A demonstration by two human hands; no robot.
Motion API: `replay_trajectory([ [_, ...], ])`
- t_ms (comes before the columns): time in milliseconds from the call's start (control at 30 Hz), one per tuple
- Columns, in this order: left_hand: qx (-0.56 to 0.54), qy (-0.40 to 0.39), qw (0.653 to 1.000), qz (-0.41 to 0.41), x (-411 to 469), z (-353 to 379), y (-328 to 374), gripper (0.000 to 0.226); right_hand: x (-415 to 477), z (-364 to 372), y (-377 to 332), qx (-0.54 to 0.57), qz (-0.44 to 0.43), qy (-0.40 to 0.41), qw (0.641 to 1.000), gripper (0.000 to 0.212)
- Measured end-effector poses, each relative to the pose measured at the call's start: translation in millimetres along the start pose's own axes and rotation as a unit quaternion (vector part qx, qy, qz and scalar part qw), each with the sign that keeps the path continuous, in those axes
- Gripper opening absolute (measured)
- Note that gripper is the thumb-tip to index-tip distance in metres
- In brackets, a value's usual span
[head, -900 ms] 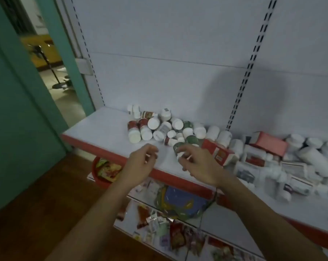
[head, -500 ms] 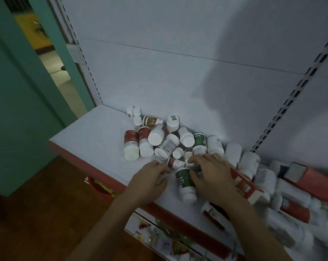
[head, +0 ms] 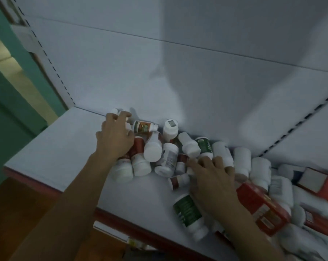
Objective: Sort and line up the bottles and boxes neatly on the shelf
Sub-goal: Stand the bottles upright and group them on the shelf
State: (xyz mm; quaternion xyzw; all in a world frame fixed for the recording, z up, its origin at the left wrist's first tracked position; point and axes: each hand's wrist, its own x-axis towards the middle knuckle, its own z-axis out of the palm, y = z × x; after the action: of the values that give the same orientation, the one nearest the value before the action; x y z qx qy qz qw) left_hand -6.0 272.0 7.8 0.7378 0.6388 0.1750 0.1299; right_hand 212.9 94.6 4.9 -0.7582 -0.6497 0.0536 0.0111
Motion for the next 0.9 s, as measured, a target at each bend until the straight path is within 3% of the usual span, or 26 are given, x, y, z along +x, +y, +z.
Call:
replay_trajectory([
  [100,-0.046,-0.066,0.996,0.029,28.3,10.1,-9.6,0.025,10.4,8.2,-15.3,-0.021,0.064,0.029,0.997,0.052],
  [267,-0.087,-0.131,0.984,0.081,47.7,14.2,-25.1,0.024,22.2,11.3,-30.9,-0.027,0.114,0.047,0.992,0.049],
  [433,-0.166,-0.010,0.972,0.165,54.8,-8.4,-48.4,0.018,24.0,-2.9,-42.4,0.041,0.169,0.093,0.980,0.028],
  [533,-0.178,0.046,0.971,0.154,72.0,-23.2,-66.6,0.017,27.2,-5.7,-58.7,0.095,0.157,0.074,0.980,0.035],
  [667,-0.102,0.007,0.982,0.157,98.5,-18.2,-87.1,0.021,26.9,5.0,-72.9,0.095,0.199,0.041,0.974,0.043],
  [800,-0.096,-0.015,0.983,0.155,104.7,-5.2,-99.5,0.026,25.7,8.5,-72.8,0.153,0.237,0.139,0.949,0.019],
  [900,-0.113,-0.012,0.981,0.157,103.6,-2.5,-103.8,0.032,21.4,3.9,-79.8,0.185,0.214,0.234,0.930,0.021],
])
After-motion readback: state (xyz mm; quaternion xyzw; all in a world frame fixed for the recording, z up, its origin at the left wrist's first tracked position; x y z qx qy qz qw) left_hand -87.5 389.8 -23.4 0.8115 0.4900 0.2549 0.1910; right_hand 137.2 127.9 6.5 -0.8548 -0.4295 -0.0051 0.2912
